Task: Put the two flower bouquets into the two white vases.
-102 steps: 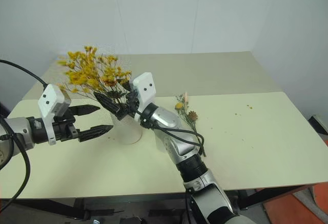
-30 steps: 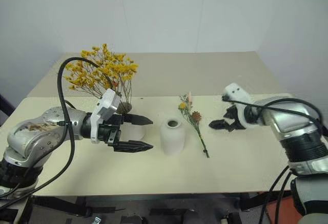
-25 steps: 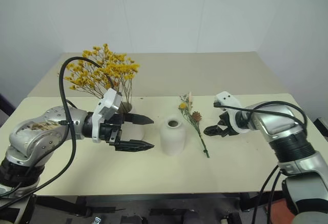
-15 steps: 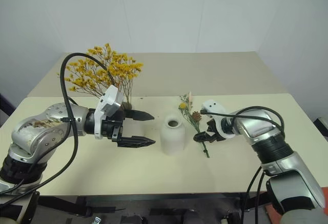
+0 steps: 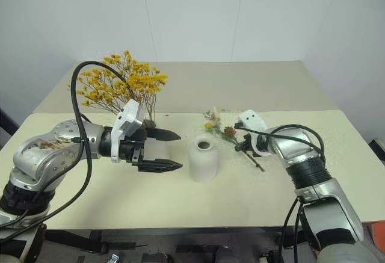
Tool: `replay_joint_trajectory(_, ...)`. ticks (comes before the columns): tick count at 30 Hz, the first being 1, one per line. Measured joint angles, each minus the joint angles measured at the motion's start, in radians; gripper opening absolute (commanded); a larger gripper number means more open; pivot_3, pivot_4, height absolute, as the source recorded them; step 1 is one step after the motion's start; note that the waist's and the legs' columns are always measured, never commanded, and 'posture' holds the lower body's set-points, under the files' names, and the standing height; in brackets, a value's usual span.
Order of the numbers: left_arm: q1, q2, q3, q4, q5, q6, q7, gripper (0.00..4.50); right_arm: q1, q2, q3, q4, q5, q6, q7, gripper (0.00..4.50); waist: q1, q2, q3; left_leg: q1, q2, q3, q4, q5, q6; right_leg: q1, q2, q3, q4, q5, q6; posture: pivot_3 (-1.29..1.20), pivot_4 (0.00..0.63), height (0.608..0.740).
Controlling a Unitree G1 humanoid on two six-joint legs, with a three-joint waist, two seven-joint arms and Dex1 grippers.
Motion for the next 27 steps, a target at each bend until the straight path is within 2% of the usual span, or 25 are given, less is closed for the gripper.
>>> replay_joint_trajectory(6, -0.022, -0.005, -0.003, 0.025, 0.006, -0.003, -0.016, 4.50, 0.000, 0.109, -0.345, -0.002, 0.063, -0.014, -0.148, 0.02, -0.001, 0.000, 0.000, 0.000, 0.000, 0.000, 0.000, 0.000, 0.000, 0.000, 0.000, 0.000, 0.000, 0.000, 0.000, 0.00, 0.150, 0.740)
replay_joint_trajectory(10, -0.028, -0.006, -0.009, 0.040, 0.010, -0.007, -0.032, 4.50, -0.001, 0.231, -0.608, -0.089, 0.179, -0.215, -0.220, 0.02, -0.001, 0.001, 0.000, 0.000, 0.000, 0.000, -0.001, 0.000, 0.000, -0.001, 0.000, 0.000, 0.001, 0.000, 0.000, 0.00, 0.150, 0.740)
replay_joint_trajectory(13, -0.032, -0.006, -0.012, 0.042, 0.018, -0.018, -0.044, 4.50, 0.000, 0.266, -0.694, -0.209, 0.280, -0.286, -0.220, 0.02, -0.001, 0.001, 0.000, 0.001, 0.000, 0.000, 0.000, 0.000, 0.000, 0.000, 0.000, 0.000, 0.000, 0.000, 0.000, 0.00, 0.150, 0.740)
replay_joint_trajectory(16, -0.035, -0.008, -0.017, 0.050, 0.025, -0.022, -0.051, 4.50, 0.052, 0.312, -0.703, -0.363, 0.418, -0.270, -0.196, 0.02, -0.003, 0.001, 0.000, 0.001, 0.001, 0.000, 0.000, 0.000, 0.000, 0.000, 0.000, 0.001, 0.001, 0.000, 0.000, 0.00, 0.150, 0.740)
replay_joint_trajectory(20, -0.037, -0.010, -0.024, 0.056, 0.033, -0.024, -0.058, 4.50, 0.171, 0.331, -0.615, -0.552, 0.553, -0.247, -0.139, 0.02, -0.004, 0.001, 0.000, 0.001, 0.000, 0.000, 0.000, 0.000, 0.000, 0.000, 0.000, 0.001, 0.001, 0.000, 0.000, 0.00, 0.150, 0.740)
replay_joint_trajectory(27, -0.037, -0.010, -0.025, 0.059, 0.044, -0.026, -0.069, 4.50, 0.277, 0.334, -0.461, -0.658, 0.572, -0.293, -0.132, 0.02, -0.003, 0.001, 0.000, 0.002, 0.000, 0.000, 0.000, 0.000, 0.000, 0.001, 0.000, 0.001, 0.001, 0.000, 0.000, 0.00, 0.150, 0.740)
